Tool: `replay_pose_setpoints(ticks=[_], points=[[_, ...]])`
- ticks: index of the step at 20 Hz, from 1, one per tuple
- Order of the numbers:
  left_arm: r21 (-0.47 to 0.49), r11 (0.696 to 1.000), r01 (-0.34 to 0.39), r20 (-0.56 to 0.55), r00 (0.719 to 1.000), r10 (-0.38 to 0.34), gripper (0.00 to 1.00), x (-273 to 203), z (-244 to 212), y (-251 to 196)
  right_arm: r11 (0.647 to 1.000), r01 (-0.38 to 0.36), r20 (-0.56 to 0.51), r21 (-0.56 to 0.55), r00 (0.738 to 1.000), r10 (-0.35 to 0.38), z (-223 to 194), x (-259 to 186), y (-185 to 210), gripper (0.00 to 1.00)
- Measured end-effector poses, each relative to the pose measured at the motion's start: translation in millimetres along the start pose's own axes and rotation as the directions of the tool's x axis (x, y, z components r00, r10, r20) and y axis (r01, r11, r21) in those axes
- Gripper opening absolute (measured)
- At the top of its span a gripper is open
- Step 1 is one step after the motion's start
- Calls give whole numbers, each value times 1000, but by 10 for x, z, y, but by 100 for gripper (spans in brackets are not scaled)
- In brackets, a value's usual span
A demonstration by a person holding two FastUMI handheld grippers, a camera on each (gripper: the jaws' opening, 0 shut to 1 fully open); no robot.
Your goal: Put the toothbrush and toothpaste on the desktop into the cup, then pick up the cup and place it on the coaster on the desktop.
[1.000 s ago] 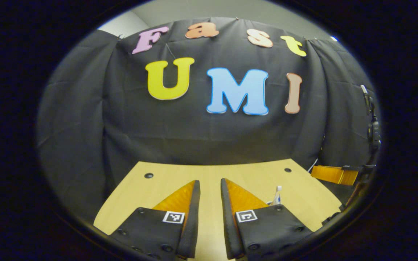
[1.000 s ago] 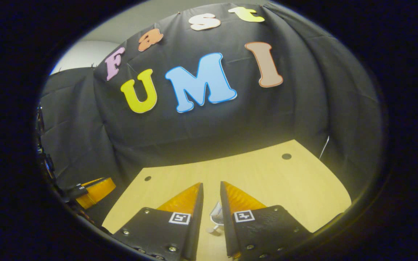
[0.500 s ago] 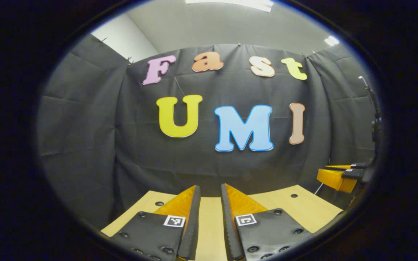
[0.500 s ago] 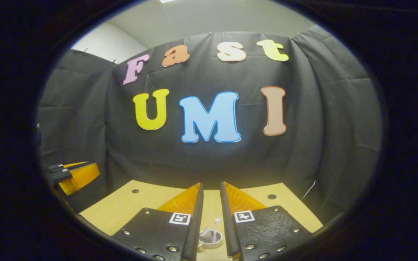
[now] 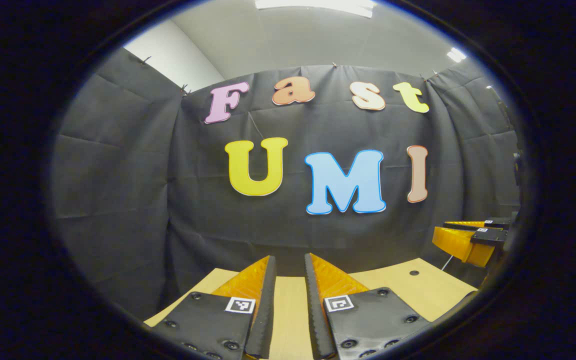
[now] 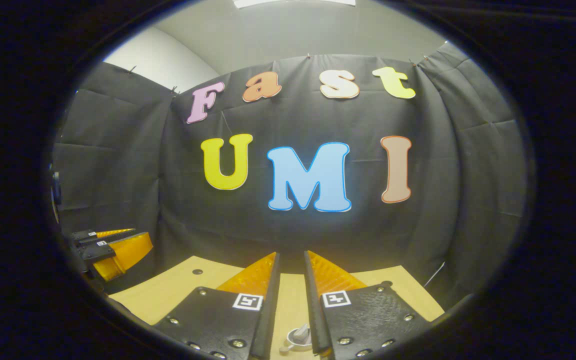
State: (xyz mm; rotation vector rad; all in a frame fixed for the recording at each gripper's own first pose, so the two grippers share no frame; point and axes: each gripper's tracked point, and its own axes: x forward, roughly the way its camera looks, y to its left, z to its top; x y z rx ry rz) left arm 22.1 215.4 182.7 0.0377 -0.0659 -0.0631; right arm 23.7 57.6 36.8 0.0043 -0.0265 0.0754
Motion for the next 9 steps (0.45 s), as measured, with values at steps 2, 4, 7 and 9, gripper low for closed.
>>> replay_pose_setpoints(ticks=[2, 4, 7, 9], points=[[10, 1000, -8, -4, 1000, 8, 39, -3, 0, 41, 1000, -3, -1, 10, 1000, 3, -14, 17, 6, 29], [20, 1000, -17, -9, 1000, 17, 36, -31, -1, 75, 1000, -6, -5, 18, 1000, 6, -23, 37, 31, 29], [21, 999, -40, -10, 999, 41, 39, -86, 8, 145, 1000, -11, -28, 17, 1000, 12, -79, 59, 27, 29], [8, 999, -48, -11, 999, 48, 39, -143, -15, 204, 1000, -7, -36, 13, 999, 7, -95, 64, 15, 29]])
